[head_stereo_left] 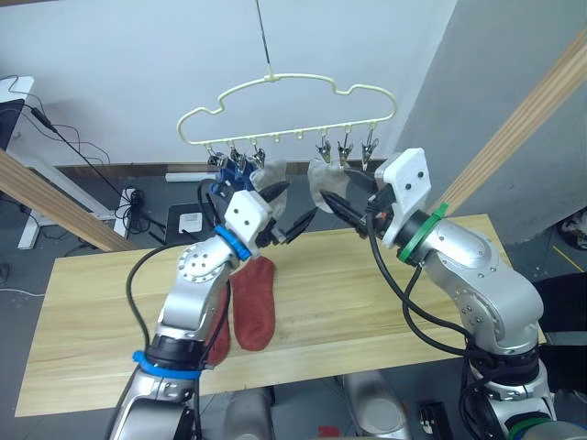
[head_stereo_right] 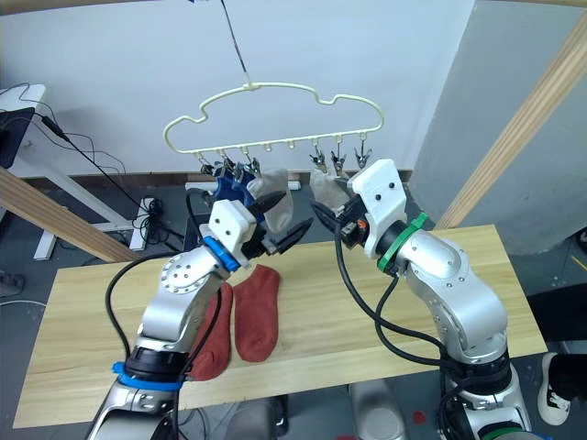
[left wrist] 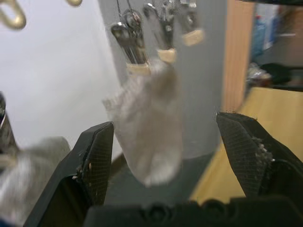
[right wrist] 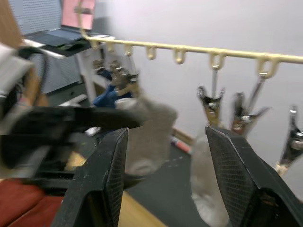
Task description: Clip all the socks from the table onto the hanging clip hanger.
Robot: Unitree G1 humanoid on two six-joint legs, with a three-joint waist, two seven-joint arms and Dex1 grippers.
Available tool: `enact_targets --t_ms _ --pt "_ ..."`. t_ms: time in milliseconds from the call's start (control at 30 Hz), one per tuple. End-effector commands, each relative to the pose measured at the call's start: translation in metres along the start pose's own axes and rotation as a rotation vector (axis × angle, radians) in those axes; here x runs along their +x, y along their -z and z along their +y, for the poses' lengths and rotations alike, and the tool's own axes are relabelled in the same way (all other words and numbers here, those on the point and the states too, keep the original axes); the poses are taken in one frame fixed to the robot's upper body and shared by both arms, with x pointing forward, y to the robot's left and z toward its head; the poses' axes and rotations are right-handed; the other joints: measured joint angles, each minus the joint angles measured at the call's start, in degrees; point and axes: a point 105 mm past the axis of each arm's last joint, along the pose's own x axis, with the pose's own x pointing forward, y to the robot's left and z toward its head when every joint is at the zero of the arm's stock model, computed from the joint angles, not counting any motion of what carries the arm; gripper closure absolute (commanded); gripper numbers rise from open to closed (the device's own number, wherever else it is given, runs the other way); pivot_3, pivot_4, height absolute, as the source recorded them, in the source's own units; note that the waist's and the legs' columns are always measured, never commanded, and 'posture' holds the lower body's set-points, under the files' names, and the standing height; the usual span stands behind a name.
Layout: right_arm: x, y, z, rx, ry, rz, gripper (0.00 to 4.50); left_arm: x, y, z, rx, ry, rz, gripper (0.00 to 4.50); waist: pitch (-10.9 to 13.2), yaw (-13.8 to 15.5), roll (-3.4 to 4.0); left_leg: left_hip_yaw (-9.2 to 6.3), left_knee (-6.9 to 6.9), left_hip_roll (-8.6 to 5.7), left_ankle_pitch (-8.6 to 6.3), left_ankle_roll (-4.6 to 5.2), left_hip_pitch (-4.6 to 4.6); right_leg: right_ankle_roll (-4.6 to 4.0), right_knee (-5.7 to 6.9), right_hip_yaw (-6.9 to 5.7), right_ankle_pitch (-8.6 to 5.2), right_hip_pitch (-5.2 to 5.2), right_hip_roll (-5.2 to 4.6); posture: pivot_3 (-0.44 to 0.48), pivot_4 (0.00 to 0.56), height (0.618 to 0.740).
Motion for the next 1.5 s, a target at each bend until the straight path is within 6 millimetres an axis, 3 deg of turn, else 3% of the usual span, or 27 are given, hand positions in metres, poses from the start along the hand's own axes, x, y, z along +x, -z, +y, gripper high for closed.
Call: enact_targets --t_ms 33,133,233,300,767,1133,1500 --pt "-0.001 -0.010 -0.006 -0.032 0.071 -0.063 1.79 -0.010 -0.026 0.002 0.037 0.078 -0.036 0.70 0.00 0.03 0.00 0.01 0.00 -0.01 0.00 0.00 0.01 0.01 0.00 0.01 -0.01 0.00 0.00 -0.249 0.296 0.740" --pt "0.003 -0.007 -0.011 -0.008 0.119 -0.066 1.79 -0.015 -0.035 0.004 0.045 0.117 -0.026 0.70 0.00 0.07 0.00 0.01 0.00 -0.01 0.00 0.00 0.01 0.03 -0.01 0.02 -0.02 0.01 0.00 -0.231 0.293 0.740" --pt "0.007 -0.004 -0.013 0.010 0.146 -0.064 2.40 -0.016 -0.040 0.003 0.062 0.137 -0.015 0.68 0.00 0.11 0.00 0.01 -0.01 0.00 0.00 0.00 0.00 -0.02 -0.03 0.01 0.01 0.00 0.00 -0.223 0.290 0.740" --pt "0.010 -0.002 -0.013 0.017 0.157 -0.059 3.07 -0.016 -0.040 0.002 0.070 0.145 -0.011 0.68 0.00 0.14 0.00 0.01 -0.03 0.00 0.00 0.00 0.00 -0.14 -0.06 0.01 0.08 0.00 0.00 -0.222 0.288 0.740" --pt "0.030 0.009 -0.026 0.021 0.227 -0.018 3.07 -0.010 -0.040 0.000 0.081 0.148 -0.014 0.68 0.00 0.14 0.00 0.02 -0.04 0.00 0.00 0.00 -0.01 -0.20 -0.09 0.01 0.12 -0.01 0.00 -0.222 0.282 0.740" --pt "0.050 0.002 -0.028 -0.006 0.234 -0.053 3.07 -0.005 -0.038 -0.001 0.096 0.143 -0.014 0.68 0.00 0.12 0.00 0.01 -0.03 0.00 0.00 0.00 -0.01 -0.20 -0.07 0.01 0.12 -0.01 -0.01 -0.213 0.283 0.740" --pt "0.055 0.002 -0.027 0.005 0.238 -0.077 3.07 -0.005 -0.034 -0.001 0.109 0.137 -0.006 0.68 0.00 0.15 0.00 0.01 -0.04 0.01 0.00 0.00 -0.01 -0.21 -0.04 0.00 0.12 -0.02 -0.01 -0.210 0.285 0.740"
